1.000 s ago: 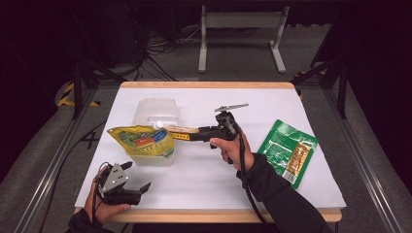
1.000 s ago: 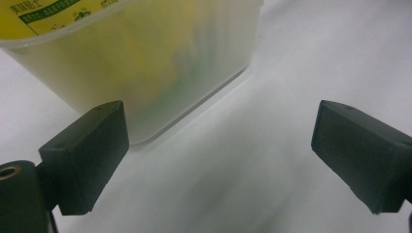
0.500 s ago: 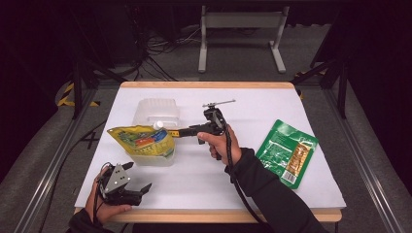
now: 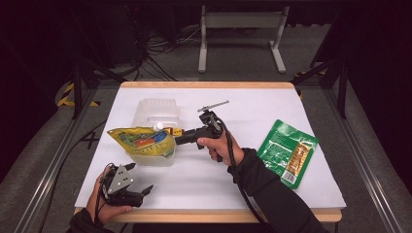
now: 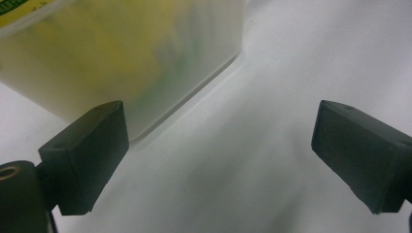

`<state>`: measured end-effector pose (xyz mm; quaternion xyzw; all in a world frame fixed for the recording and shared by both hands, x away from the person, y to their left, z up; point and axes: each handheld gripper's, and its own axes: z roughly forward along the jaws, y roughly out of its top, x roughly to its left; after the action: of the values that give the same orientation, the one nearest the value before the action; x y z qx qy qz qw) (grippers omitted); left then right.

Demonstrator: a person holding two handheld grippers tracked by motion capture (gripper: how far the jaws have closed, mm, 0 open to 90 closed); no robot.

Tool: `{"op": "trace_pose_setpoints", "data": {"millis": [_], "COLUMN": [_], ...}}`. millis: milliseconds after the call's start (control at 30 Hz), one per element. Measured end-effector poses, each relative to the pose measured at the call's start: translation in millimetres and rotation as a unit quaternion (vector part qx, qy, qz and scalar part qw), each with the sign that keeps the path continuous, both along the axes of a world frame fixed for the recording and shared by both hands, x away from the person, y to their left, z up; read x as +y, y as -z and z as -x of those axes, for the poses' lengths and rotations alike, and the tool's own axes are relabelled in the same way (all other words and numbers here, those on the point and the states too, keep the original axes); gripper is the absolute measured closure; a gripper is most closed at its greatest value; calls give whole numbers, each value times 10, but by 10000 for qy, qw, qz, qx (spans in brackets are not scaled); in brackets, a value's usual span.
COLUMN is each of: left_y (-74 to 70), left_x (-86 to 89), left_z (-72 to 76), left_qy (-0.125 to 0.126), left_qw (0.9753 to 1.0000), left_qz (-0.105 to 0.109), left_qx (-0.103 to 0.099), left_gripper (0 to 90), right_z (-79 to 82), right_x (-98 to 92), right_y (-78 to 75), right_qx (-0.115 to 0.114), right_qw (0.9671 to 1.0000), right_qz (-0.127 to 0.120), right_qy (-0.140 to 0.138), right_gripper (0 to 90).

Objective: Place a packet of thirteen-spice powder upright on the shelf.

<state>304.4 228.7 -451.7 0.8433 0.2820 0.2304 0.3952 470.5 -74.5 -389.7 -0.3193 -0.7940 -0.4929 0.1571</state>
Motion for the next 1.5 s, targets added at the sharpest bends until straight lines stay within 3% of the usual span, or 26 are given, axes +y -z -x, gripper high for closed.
{"op": "trace_pose_setpoints", "data": {"millis": [67,100,167,233,267,333,367,400,433,467,500,533,667,733,767,800,867,1000,1033,1133,1333,1500], "left_y": [4,5,6,7,10,10,11,9,8,9,10,12,7,1,1,5,5,6,6,2,1,4], "left_x": [-1,-3,-6,-7,-6,-5,-4,-2,3,8,11,13,2,-3,-3,-10,-11,-7,-5,-1,-3,0], "left_z": [-2,0,4,5,0,0,0,5,8,9,7,5,8,7,7,1,-1,4,5,9,14,12], "left_qy": [-9,0,7,26,23,31,29,26,38,23,21,22,33,18,18,13,29,34,38,61,71,87], "left_qw": [10000,10000,10000,10000,10000,10000,10000,10000,10000,10000,10000,10000,10000,10000,10000,10000,10000,10000,10000,10000,10000,9999], "left_qz": [-11,-11,-23,-46,-45,-46,-52,-59,-32,-26,-30,-36,-36,-49,-49,-48,-59,-35,-34,-54,-48,-47], "left_qx": [6,6,5,4,16,23,14,1,-8,-11,-10,-8,-10,-22,-22,-11,-8,-9,-11,-24,-21,-24], "left_gripper": [71,71,72,72,72,72,72,72,72,72,72,72,71,71,71,71,71,71,71,71,71,71], "right_z": [31,50,76,91,102,108,108,114,125,135,169,169,155,125,125,97,67,43,35,23,-2,-4], "right_x": [29,45,63,83,103,135,135,151,141,101,37,37,-66,-103,-103,-94,-52,45,70,131,235,362], "right_y": [-23,-42,-74,-95,-99,-94,-94,-95,-106,-121,-140,-140,-94,-28,-28,30,95,167,175,163,58,14], "right_qx": [-344,-619,-1113,-1408,-1603,-1739,-1739,-1816,-1900,-1936,-2161,-2161,-2288,-2363,-2363,-2397,-2385,-2429,-2472,-2460,-2650,-2720], "right_qw": [9992,9975,9928,9893,9858,9833,9833,9813,9797,9800,9751,9751,9703,9662,9662,9628,9608,9576,9565,9603,9560,9568], "right_qz": [213,346,435,380,487,519,519,637,629,458,488,488,786,1012,1012,1220,1402,1543,1542,1315,1237,1018], "right_qy": [-35,-18,17,-86,-74,-110,-110,-95,-71,-69,-54,-54,60,205,205,243,199,151,167,112,230,99], "right_gripper": [362,427,592,714,763,824,824,802,783,788,823,823,894,900,900,900,900,900,900,900,900,900]}}
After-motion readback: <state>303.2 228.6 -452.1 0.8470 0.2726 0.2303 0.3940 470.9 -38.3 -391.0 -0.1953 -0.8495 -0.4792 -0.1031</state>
